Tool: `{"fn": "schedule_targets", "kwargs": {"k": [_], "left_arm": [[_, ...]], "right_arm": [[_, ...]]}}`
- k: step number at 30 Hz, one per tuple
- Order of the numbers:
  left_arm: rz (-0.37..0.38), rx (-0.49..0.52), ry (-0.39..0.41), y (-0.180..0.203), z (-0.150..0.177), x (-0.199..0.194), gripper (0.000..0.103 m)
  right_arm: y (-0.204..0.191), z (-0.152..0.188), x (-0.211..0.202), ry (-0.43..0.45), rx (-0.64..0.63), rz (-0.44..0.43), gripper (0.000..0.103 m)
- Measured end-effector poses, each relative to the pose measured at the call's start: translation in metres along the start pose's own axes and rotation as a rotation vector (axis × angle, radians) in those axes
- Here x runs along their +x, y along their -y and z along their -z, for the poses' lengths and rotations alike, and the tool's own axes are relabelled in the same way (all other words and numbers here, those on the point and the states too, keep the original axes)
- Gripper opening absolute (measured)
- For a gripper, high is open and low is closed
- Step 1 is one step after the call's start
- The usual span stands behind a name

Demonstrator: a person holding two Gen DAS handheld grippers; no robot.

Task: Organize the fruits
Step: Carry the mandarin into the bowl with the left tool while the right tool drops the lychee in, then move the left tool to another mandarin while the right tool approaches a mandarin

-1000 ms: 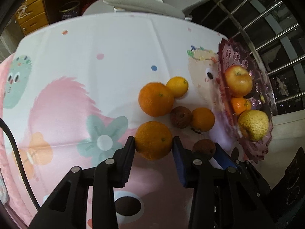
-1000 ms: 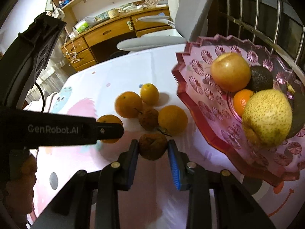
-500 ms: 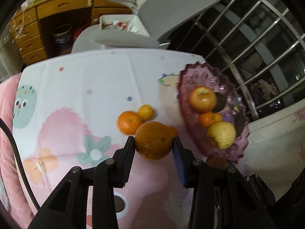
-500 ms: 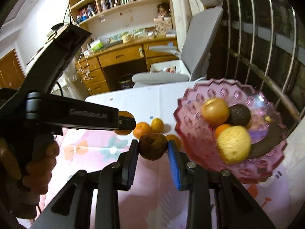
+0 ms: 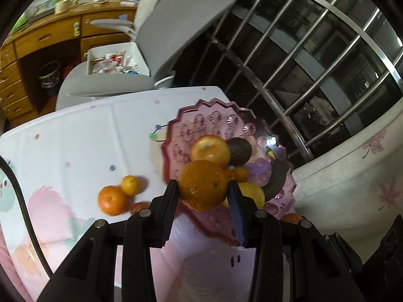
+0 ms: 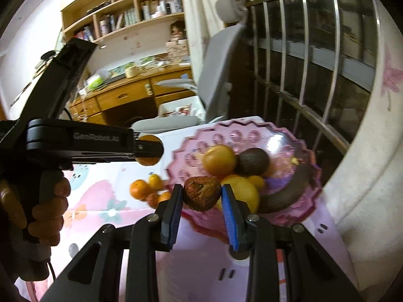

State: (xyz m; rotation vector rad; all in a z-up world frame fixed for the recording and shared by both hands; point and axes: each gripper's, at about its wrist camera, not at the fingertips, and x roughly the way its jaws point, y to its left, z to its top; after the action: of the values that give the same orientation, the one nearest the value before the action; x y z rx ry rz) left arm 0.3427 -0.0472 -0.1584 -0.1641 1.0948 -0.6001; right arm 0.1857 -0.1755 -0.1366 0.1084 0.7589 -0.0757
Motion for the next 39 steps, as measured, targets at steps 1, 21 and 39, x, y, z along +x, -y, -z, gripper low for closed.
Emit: {"fn": "schedule_targets", "kwargs": {"k": [1, 21, 39], "left_arm": [[0.004, 0.004, -0.004, 0.002, -0.001, 0.003, 0.038], [0.027, 0.042, -0.1, 0.01, 0.001, 0.045, 0.051], [-0.058, 0.01, -0.073, -0.034, 0.01, 0.0, 0.053]], "right_arm": [[0.003, 0.0, 0.0, -0.003, 0.008, 0.01, 0.031], [0.047, 0.016, 0.03, -0.169, 0.171, 0.152, 0.049], [0.006, 0.008, 0.02, -0.155, 0.174, 0.045, 0.052]]}}
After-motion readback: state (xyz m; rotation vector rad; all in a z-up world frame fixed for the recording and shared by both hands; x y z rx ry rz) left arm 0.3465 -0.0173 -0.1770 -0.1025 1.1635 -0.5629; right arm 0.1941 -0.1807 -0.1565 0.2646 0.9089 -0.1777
